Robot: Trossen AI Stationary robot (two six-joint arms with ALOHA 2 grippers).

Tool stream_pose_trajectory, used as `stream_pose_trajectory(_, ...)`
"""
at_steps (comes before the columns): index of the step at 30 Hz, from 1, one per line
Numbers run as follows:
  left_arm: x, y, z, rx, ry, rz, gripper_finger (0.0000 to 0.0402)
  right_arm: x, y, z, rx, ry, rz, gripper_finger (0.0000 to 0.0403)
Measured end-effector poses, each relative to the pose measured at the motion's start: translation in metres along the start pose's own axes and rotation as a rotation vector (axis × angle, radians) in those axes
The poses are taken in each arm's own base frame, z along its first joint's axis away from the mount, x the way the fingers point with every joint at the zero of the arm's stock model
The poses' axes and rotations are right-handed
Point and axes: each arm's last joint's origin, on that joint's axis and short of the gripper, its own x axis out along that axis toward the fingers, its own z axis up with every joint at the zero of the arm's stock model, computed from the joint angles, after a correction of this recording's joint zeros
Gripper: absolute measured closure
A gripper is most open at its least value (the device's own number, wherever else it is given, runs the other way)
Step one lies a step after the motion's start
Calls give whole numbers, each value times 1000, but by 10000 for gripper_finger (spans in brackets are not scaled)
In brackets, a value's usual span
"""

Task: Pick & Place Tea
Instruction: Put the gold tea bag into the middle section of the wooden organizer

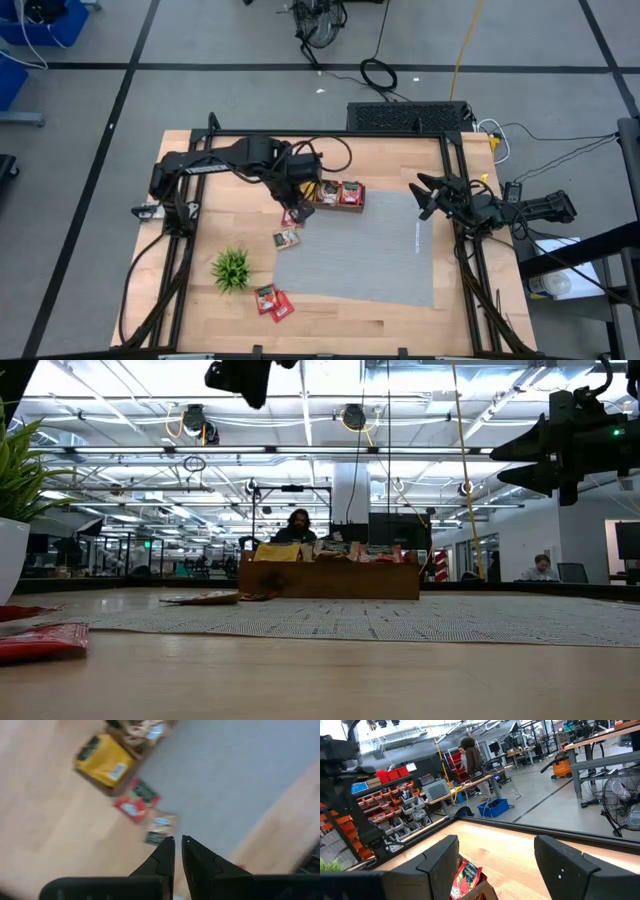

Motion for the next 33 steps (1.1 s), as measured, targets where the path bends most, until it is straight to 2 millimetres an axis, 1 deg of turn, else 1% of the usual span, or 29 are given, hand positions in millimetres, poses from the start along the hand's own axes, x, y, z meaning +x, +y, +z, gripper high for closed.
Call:
stream_pose_trajectory(2,-1,0,-1,-7,11,-23,366,0,0,0,0,0,0,161)
stream_pose_trajectory(9,-1,0,-1,13,22,-22,366,0,0,0,0,0,0,161)
stream_pose_trajectory(11,-1,0,-1,106,21,-23,366,0,0,0,0,0,0,161)
stream_pose_trajectory(19,-1,0,-2,720,14,-31,366,0,0,0,0,0,0,161)
stream_pose_trajectory(21,-1,-1,-2,861,16,-56,366,0,0,0,0,0,0,161)
stream_pose_trajectory(24,-1,-2,-3,1022,17,-120,366,0,0,0,0,0,0,161)
stream_pose_trajectory(26,-1,-3,-3,1081,14,-134,366,0,0,0,0,0,0,161)
stream_pose_trajectory(31,-1,-3,-3,1116,12,-130,364,0,0,0,0,0,0,161)
stream_pose_trajectory(33,-1,-3,-3,1116,12,-128,352,0,0,0,0,0,0,161)
